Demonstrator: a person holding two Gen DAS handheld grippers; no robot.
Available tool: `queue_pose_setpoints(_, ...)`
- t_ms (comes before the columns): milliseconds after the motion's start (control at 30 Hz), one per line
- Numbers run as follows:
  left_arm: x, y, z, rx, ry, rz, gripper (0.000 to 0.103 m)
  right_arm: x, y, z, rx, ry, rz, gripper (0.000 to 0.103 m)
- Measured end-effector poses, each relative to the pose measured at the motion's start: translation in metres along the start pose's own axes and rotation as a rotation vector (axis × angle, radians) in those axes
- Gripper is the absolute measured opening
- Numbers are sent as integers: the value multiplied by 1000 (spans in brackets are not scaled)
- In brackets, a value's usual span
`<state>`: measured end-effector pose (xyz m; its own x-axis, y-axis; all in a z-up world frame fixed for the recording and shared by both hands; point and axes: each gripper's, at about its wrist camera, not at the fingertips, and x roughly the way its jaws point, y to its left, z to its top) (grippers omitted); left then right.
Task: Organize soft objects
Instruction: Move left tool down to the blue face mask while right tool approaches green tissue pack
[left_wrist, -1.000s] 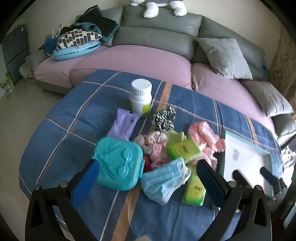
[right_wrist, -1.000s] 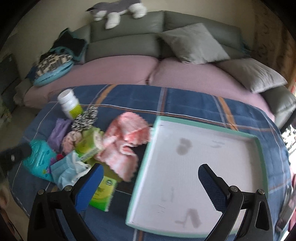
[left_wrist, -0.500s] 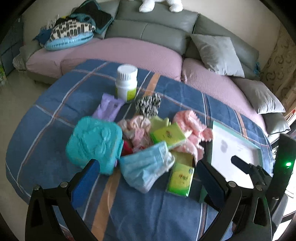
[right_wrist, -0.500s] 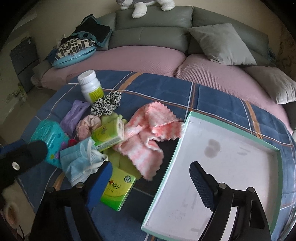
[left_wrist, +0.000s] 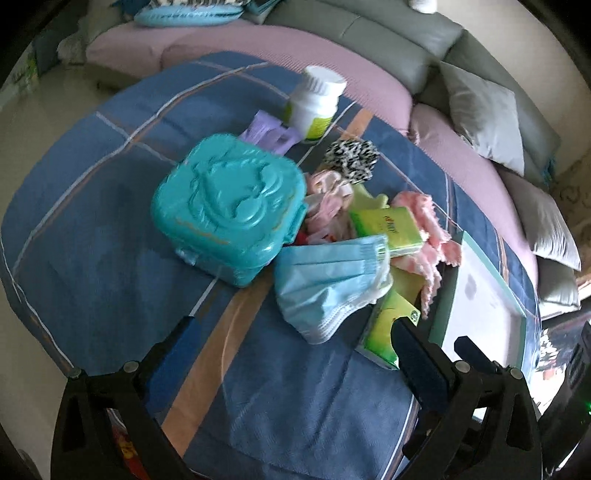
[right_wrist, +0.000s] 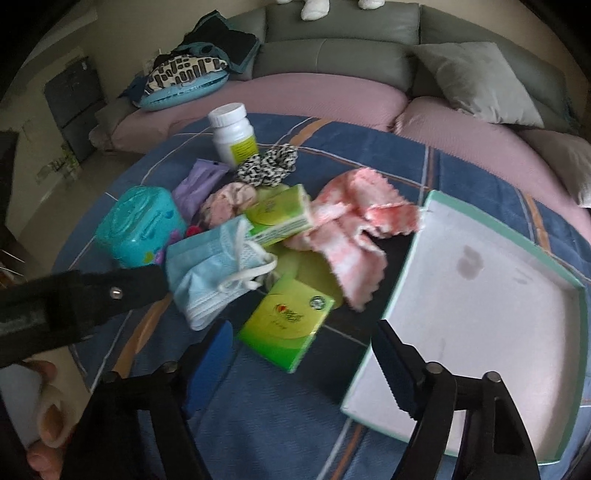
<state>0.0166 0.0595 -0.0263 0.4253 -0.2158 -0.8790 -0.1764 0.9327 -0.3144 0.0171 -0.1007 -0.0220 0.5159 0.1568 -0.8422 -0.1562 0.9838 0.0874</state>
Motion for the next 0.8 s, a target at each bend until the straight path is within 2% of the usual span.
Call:
queue_pose_setpoints(133, 12, 9, 3, -59, 22, -13, 96, 5, 5, 0, -8, 12, 12, 80)
queue_pose_setpoints(300, 26, 12, 5, -100, 49, -25, 95, 15, 9, 1, -9, 45, 12, 80)
queue_pose_setpoints(533, 43, 14, 7, -146, 92, -43, 89, 32, 13, 2, -20, 86, 5, 80)
queue_pose_setpoints(800, 62, 8, 7, -140, 127, -28, 82, 49, 13, 2, -14, 133, -4, 80)
